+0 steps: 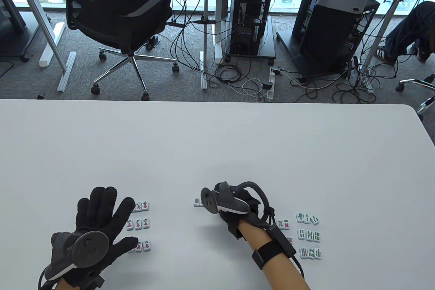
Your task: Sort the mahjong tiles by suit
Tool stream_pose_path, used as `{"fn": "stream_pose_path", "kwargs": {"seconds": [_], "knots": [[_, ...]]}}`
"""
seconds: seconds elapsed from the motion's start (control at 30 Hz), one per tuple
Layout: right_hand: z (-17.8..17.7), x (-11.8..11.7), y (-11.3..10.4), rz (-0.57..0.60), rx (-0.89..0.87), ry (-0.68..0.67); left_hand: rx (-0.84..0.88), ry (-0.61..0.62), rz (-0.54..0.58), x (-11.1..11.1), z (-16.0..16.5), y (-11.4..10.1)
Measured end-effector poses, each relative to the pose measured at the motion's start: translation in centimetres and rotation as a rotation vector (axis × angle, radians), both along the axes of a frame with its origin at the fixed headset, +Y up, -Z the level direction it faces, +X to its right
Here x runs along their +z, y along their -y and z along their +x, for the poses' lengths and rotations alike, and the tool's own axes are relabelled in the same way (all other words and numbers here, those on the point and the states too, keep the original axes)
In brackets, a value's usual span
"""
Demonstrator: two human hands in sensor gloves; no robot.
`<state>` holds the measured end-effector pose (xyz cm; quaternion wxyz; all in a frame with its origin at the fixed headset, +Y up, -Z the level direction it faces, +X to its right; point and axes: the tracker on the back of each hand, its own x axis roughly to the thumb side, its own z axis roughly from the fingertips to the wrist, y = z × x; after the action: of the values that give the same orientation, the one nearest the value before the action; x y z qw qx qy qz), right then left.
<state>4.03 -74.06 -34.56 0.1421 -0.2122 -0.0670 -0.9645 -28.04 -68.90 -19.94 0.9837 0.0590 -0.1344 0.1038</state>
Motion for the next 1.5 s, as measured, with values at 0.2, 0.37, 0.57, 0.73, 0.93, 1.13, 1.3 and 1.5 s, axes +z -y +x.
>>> {"fn": "stream_pose_path", "kwargs": {"seconds": [0.2, 0.37, 0.57, 0.73, 0.93, 1.13, 1.3, 1.5], "knots": [[5.9, 0.5, -1.2, -0.022, 0.133, 0.105, 0.004, -0.013, 0.000, 0.0, -0.2, 0.0], [10.3, 1.6, -1.3, -0.121, 0.150, 0.141, -0.001, -0.019, -0.005, -0.1, -0.2, 0.1], [12.2, 2.9, 0.4, -0.155, 0.144, 0.161, -0.020, -0.016, -0.027, -0.3, 0.1, 0.6], [12.4, 3.2, 1.7, -0.111, 0.227, 0.136, -0.027, -0.018, -0.041, -0.4, 0.1, 0.9], [12.2, 3.1, 2.4, -0.062, 0.179, 0.095, -0.021, -0.020, -0.043, -0.4, 0.0, 0.8], [11.7, 2.2, 1.9, -0.141, 0.124, 0.130, -0.021, -0.018, -0.042, -0.4, 0.0, 0.8], [7.8, 2.1, 0.6, -0.105, 0.009, 0.065, -0.009, -0.013, -0.035, -0.4, 0.0, 0.8], [1.3, 1.2, 0.2, -0.009, -0.024, -0.053, -0.011, -0.006, -0.034, -0.4, 0.0, 0.9]]}}
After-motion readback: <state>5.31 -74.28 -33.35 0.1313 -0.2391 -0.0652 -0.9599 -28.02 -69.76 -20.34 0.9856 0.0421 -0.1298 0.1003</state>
